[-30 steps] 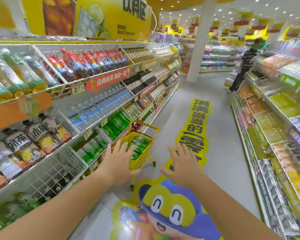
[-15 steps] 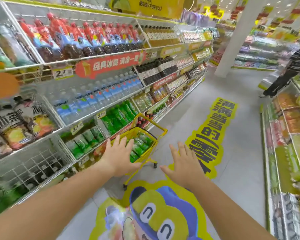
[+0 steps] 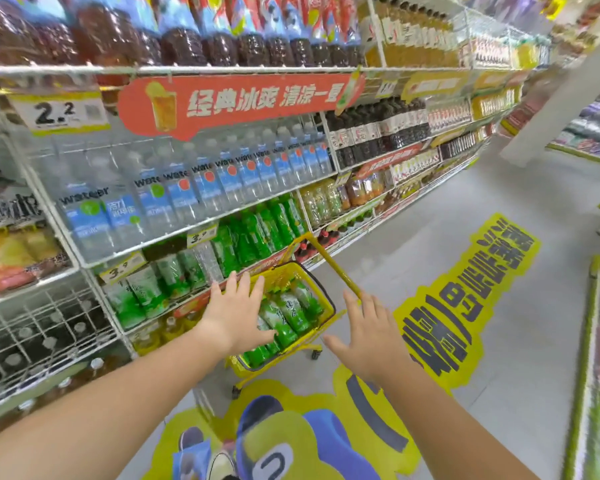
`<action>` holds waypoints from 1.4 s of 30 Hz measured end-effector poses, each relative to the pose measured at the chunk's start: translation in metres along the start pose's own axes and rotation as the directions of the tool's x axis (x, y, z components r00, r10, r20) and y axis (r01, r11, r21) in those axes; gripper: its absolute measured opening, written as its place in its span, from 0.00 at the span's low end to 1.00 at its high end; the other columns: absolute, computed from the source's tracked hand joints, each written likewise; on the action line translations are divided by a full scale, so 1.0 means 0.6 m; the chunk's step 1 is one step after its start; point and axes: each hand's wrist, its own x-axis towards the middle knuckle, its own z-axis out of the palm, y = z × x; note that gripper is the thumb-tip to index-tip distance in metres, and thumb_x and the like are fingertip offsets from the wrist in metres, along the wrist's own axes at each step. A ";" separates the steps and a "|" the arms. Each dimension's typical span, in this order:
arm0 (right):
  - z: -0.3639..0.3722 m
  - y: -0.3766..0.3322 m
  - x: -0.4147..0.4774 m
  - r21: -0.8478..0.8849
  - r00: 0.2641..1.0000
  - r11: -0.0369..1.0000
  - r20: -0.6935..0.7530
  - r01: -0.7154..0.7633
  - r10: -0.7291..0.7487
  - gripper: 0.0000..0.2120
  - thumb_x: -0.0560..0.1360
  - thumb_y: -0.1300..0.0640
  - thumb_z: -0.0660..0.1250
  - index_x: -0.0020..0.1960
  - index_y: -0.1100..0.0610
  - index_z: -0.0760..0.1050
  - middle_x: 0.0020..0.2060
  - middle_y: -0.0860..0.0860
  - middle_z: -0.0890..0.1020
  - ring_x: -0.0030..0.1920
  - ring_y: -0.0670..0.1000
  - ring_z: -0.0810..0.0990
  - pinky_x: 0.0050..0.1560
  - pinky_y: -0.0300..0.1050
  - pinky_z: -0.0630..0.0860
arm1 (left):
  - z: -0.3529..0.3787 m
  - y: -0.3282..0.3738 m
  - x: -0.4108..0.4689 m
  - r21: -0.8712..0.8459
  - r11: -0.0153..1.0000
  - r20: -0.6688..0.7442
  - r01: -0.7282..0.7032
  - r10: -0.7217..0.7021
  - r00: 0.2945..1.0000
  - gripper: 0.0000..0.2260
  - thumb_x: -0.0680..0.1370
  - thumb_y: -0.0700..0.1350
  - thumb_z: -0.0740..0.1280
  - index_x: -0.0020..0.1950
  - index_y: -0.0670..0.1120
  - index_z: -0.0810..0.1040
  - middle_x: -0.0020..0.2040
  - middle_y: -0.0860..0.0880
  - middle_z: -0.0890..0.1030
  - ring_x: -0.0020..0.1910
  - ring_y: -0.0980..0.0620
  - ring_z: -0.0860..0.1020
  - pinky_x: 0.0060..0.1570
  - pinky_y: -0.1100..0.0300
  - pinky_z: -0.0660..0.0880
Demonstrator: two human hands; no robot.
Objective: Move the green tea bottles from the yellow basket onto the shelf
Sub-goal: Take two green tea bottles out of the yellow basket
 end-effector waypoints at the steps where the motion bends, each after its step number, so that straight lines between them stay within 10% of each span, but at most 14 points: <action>1: 0.006 0.001 0.032 0.007 1.000 1.000 0.020 0.009 -0.009 0.50 0.67 0.26 0.42 0.81 0.54 0.51 0.78 0.59 0.59 0.77 0.61 0.56 0.75 0.57 0.55 | 0.001 -0.009 0.020 0.010 1.000 0.017 0.007 -0.007 1.000 0.50 0.72 0.75 0.55 0.82 0.46 0.40 0.82 0.40 0.47 0.80 0.37 0.47 0.75 0.34 0.52; 17: 0.286 0.036 0.392 0.038 0.903 0.970 0.356 0.242 -0.239 0.47 0.74 0.29 0.56 0.81 0.54 0.43 0.80 0.57 0.52 0.78 0.59 0.53 0.74 0.57 0.57 | 0.209 0.021 0.265 -0.160 0.899 0.280 0.407 -0.354 0.892 0.50 0.72 0.74 0.58 0.82 0.46 0.42 0.82 0.41 0.47 0.80 0.39 0.49 0.75 0.41 0.57; 34: 0.631 0.107 0.613 0.242 0.737 0.941 0.587 0.236 -0.335 0.46 0.75 0.33 0.63 0.80 0.54 0.44 0.76 0.56 0.61 0.74 0.59 0.63 0.69 0.56 0.67 | 0.543 0.148 0.490 -0.488 0.419 0.546 0.766 -0.538 0.642 0.48 0.73 0.68 0.66 0.81 0.48 0.45 0.80 0.45 0.56 0.75 0.44 0.65 0.68 0.46 0.70; 38: 0.695 0.091 0.640 0.345 0.714 0.936 0.638 0.069 -0.288 0.40 0.75 0.38 0.67 0.74 0.58 0.55 0.64 0.59 0.74 0.60 0.60 0.77 0.55 0.51 0.76 | 0.577 0.159 0.525 -0.585 0.102 0.605 0.804 -0.605 0.517 0.41 0.73 0.65 0.70 0.78 0.45 0.58 0.65 0.46 0.75 0.39 0.53 0.82 0.39 0.56 0.78; 42: 0.735 0.076 0.652 0.382 0.726 0.924 0.638 -0.007 -0.258 0.38 0.75 0.40 0.69 0.71 0.62 0.58 0.54 0.59 0.79 0.47 0.57 0.82 0.37 0.43 0.72 | 0.595 0.162 0.552 -0.592 0.004 0.608 0.806 -0.655 0.449 0.27 0.72 0.62 0.73 0.58 0.45 0.69 0.42 0.51 0.77 0.32 0.55 0.77 0.27 0.59 0.74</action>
